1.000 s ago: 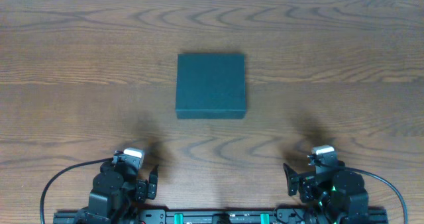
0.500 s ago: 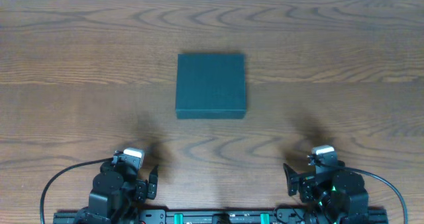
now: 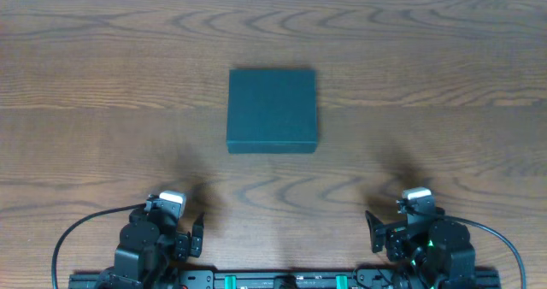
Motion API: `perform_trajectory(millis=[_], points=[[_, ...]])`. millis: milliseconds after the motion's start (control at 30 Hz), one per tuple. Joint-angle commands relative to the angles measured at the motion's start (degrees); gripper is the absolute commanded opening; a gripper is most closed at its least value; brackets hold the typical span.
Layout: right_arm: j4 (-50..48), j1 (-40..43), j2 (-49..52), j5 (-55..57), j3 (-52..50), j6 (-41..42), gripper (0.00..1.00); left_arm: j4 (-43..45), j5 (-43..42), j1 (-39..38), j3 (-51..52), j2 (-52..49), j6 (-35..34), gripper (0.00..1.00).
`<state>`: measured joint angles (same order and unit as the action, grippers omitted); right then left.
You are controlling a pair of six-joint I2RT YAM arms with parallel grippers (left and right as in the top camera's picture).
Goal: Pack container
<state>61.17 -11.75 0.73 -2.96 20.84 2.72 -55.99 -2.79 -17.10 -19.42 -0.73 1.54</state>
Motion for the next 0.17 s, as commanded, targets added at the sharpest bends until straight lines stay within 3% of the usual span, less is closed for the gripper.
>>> perform_trajectory(millis=[0,133], points=[[0.3,0.4,-0.4,0.2,-0.4,-0.7,0.99,-3.1,0.8,-0.2,0.6,0.5,0.2,0.96],[0.3,0.4,-0.4,0.2,-0.4,-0.7,0.99,-3.1,0.8,-0.2,0.6,0.5,0.2,0.96]])
